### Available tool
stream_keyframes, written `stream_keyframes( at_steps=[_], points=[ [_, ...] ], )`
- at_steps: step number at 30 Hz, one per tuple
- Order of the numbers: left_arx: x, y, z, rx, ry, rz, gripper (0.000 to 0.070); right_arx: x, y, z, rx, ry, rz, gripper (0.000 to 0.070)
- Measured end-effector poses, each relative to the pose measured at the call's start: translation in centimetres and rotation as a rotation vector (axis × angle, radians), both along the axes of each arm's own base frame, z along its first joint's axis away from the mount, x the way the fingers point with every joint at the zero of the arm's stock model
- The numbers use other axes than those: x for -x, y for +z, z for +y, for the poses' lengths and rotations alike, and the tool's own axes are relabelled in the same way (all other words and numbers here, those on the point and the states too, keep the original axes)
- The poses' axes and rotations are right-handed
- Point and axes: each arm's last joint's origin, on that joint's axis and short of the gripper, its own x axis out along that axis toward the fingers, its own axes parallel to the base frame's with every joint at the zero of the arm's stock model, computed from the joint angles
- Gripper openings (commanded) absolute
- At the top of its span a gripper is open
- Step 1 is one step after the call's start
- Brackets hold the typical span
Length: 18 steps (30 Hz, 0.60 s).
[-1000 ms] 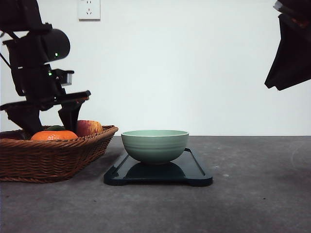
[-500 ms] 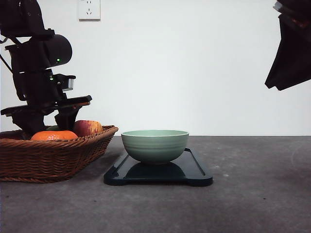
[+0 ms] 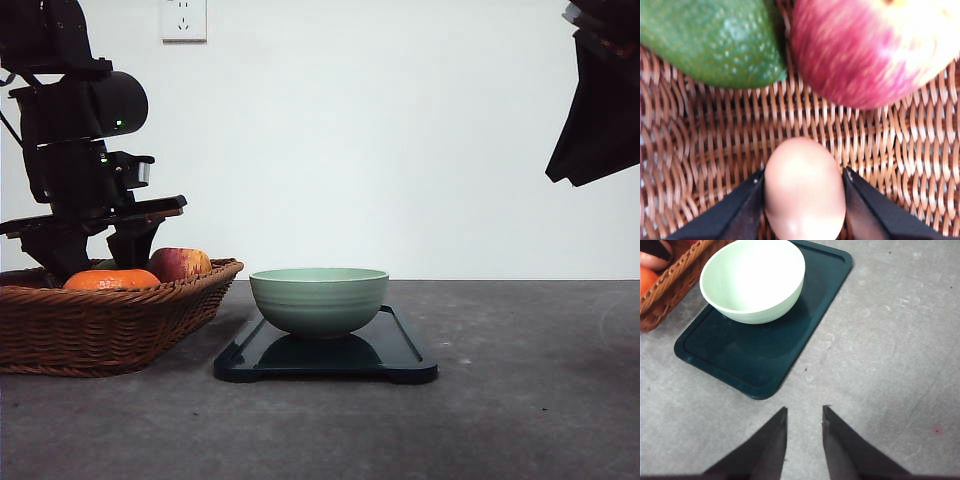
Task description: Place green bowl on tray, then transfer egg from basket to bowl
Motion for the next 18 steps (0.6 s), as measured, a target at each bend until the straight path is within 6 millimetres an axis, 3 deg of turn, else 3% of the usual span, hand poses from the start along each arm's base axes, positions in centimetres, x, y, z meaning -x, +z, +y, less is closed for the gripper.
stream_keyframes(
  at_steps=[6,18],
  points=[
    [0.4,1.0,0.1,0.003,0.000,-0.017,0.0251,0.0,0.0,0.0,0.000,0.000,0.000,0.0135],
    [3.0,6.9,0.6,0.038,-0.002,-0.168,0.0250,0.0,0.0,0.0,0.000,0.000,0.000,0.0135]
  ],
)
